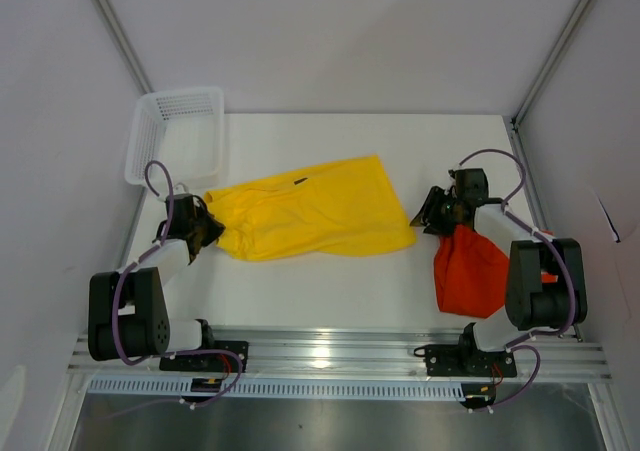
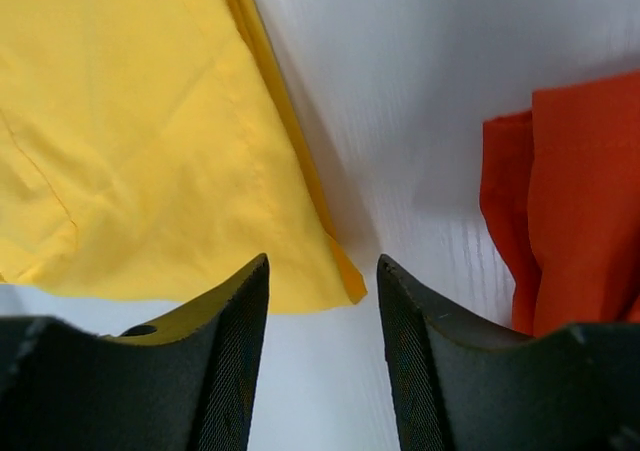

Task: Fold and stack the shorts
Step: Fold the shorts

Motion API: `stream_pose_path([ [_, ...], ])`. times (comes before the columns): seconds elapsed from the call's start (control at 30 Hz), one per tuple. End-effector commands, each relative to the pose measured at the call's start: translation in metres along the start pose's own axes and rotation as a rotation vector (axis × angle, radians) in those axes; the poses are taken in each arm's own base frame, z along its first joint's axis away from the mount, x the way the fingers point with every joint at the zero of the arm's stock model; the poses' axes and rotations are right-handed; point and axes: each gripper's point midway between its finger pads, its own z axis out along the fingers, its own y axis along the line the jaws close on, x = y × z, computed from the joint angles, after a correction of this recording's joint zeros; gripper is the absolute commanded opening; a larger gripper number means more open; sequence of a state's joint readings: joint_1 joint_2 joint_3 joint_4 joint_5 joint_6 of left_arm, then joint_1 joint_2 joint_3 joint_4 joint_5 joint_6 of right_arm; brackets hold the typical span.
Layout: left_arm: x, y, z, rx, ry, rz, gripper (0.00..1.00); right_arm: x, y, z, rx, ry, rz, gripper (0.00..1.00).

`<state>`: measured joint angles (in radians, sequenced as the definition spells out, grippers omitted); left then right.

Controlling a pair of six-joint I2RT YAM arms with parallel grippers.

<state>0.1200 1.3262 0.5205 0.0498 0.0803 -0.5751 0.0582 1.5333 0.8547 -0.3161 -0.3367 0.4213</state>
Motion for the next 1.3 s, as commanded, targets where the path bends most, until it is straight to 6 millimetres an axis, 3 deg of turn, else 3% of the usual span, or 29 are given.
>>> stream_pose_path([
  [0.0, -0.012, -0.003, -0.002, -0.013, -0.038, 0.045, 0.00, -0.034, 0.035, -0.019, -0.051, -0.107, -0.053, 0.50],
  [0.1, -0.017, -0.012, -0.006, -0.018, -0.055, 0.049, 0.00, -0.036, 0.062, -0.023, -0.080, -0.149, -0.110, 0.35],
  [0.13, -0.016, -0.024, -0.009, 0.006, -0.053, 0.068, 0.00, -0.037, 0.072, -0.024, -0.098, -0.164, -0.128, 0.23],
  [0.17, -0.012, -0.016, -0.011, -0.057, -0.045, 0.072, 0.00, -0.035, 0.082, -0.021, -0.115, -0.158, -0.140, 0.18],
  [0.2, -0.023, -0.035, -0.017, -0.031, -0.072, 0.091, 0.00, -0.029, 0.104, -0.019, -0.169, -0.143, -0.179, 0.07],
  [0.23, -0.022, -0.042, -0.019, -0.030, -0.069, 0.104, 0.00, -0.021, 0.110, -0.008, -0.181, -0.101, -0.187, 0.02],
  [0.37, -0.037, -0.060, -0.035, -0.041, -0.076, 0.108, 0.00, 0.009, 0.163, 0.020, -0.335, 0.060, -0.271, 0.00],
  [0.4, -0.038, -0.062, -0.037, -0.044, -0.073, 0.112, 0.00, 0.021, 0.178, 0.021, -0.398, 0.129, -0.290, 0.00],
  [0.43, -0.047, -0.067, -0.042, -0.046, -0.082, 0.117, 0.00, 0.019, 0.201, 0.019, -0.453, 0.144, -0.323, 0.00],
  [0.47, -0.050, -0.066, -0.044, -0.061, -0.087, 0.123, 0.00, 0.028, 0.201, 0.036, -0.454, 0.209, -0.330, 0.00],
  [0.5, -0.051, -0.065, -0.045, -0.073, -0.086, 0.129, 0.00, 0.040, 0.205, 0.037, -0.467, 0.288, -0.331, 0.00],
  [0.53, -0.056, -0.067, -0.047, -0.077, -0.089, 0.139, 0.00, 0.034, 0.228, 0.034, -0.514, 0.295, -0.367, 0.00],
  [0.57, -0.057, -0.067, -0.048, -0.084, -0.088, 0.142, 0.00, 0.043, 0.223, 0.052, -0.510, 0.363, -0.365, 0.00],
  [0.63, -0.059, -0.067, -0.047, -0.087, -0.092, 0.151, 0.00, 0.059, 0.231, 0.049, -0.574, 0.509, -0.338, 0.00],
  [0.67, -0.059, -0.067, -0.045, -0.086, -0.091, 0.154, 0.00, 0.052, 0.247, 0.044, -0.630, 0.521, -0.362, 0.00],
  [0.7, -0.059, -0.067, -0.044, -0.088, -0.091, 0.161, 0.00, 0.063, 0.238, 0.054, -0.625, 0.600, -0.337, 0.00],
  [0.87, -0.058, -0.068, -0.033, -0.092, -0.069, 0.180, 0.00, 0.064, 0.257, 0.052, -0.695, 0.715, -0.375, 0.00],
  [0.9, -0.059, -0.069, -0.032, -0.092, -0.067, 0.186, 0.00, 0.071, 0.250, 0.063, -0.680, 0.757, -0.355, 0.00],
  [0.97, -0.061, -0.069, -0.031, -0.099, -0.065, 0.190, 0.00, 0.083, 0.247, 0.052, -0.707, 0.901, -0.245, 0.01],
  [1.0, -0.062, -0.071, -0.030, -0.092, -0.069, 0.198, 0.00, 0.083, 0.246, 0.065, -0.749, 0.911, -0.287, 0.00],
  [1.07, -0.061, -0.069, -0.028, -0.095, -0.073, 0.199, 0.00, 0.084, 0.243, 0.062, -0.756, 0.949, -0.286, 0.00],
  [1.17, -0.059, -0.068, -0.025, -0.088, -0.075, 0.199, 0.00, 0.095, 0.227, 0.086, -0.626, 0.934, -0.324, 0.00],
  [1.27, -0.055, -0.068, -0.020, -0.077, -0.068, 0.203, 0.00, 0.106, 0.229, 0.082, -0.665, 0.972, -0.350, 0.00],
])
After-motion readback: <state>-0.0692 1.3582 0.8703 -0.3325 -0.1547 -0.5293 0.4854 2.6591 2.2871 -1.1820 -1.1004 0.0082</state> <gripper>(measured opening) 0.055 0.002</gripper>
